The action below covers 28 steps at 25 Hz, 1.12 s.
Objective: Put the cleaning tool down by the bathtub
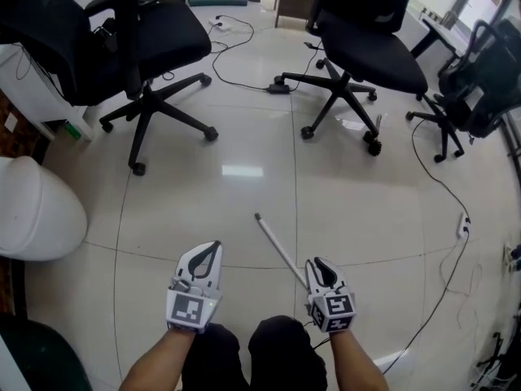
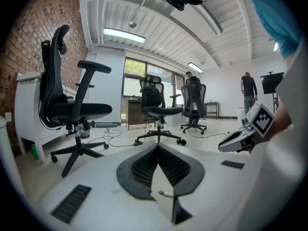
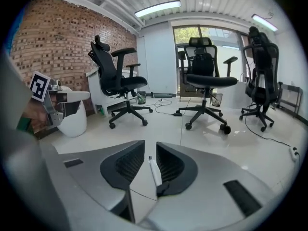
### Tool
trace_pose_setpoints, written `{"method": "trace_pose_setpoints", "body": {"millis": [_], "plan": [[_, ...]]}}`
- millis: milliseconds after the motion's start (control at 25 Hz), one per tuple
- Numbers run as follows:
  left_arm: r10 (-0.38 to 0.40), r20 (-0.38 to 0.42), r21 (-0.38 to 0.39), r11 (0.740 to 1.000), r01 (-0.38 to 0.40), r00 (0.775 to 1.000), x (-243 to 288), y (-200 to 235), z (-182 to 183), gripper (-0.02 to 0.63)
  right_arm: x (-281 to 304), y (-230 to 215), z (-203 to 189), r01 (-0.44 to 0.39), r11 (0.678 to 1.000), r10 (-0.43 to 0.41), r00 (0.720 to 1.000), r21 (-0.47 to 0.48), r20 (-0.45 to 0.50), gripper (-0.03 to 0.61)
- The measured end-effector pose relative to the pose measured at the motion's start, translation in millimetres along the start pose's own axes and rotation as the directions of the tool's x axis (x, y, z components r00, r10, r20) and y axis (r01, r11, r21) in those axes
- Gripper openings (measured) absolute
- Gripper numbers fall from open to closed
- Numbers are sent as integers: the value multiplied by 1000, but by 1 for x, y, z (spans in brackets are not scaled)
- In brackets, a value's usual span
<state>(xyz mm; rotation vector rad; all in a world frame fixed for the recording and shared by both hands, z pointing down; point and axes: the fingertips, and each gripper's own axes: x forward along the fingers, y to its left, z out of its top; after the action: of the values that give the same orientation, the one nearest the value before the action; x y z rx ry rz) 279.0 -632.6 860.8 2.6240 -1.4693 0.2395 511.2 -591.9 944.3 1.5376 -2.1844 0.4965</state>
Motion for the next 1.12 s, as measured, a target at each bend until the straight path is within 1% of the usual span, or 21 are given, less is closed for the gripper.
{"method": "trace_pose_setpoints", "body": {"millis": [160, 320, 480, 640, 720, 800, 880, 1000, 1120], "plan": [[0, -45, -32, 999, -2, 999, 11, 6, -50, 2, 34, 0, -47, -25, 1000, 25, 997, -3, -79, 121], [4, -73, -58, 998, -9, 997, 13, 10, -81, 8, 64, -1, -87, -52, 999, 49, 985, -16, -167, 121], [-10, -99, -62, 998, 4, 995, 12, 3, -109, 8, 95, -9, -138, -66, 997, 53, 963, -42, -266, 129], [-28, -132, -101, 995, 14, 991, 20, 4, -143, 6, 126, -18, -193, -83, 994, 52, 933, -72, -356, 138], [-35, -159, -95, 995, 20, 987, 32, 5, -163, 6, 139, -23, -216, -95, 991, 49, 909, -90, -413, 144], [-35, -181, -81, 996, 20, 983, 41, 8, -181, 6, 150, -27, -240, -100, 990, 41, 881, -102, -472, 147], [-34, -197, -85, 996, 17, 980, 43, 7, -195, 6, 159, -33, -265, -100, 989, 27, 851, -112, -524, 147], [-44, -203, -83, 996, 27, 978, 44, 3, -201, 6, 169, -46, -296, -123, 982, 13, 803, -145, -596, 156], [-40, -215, -87, 996, 22, 976, 40, 4, -202, 6, 176, -51, -320, -166, 970, 6, 743, -177, -669, 173]]}}
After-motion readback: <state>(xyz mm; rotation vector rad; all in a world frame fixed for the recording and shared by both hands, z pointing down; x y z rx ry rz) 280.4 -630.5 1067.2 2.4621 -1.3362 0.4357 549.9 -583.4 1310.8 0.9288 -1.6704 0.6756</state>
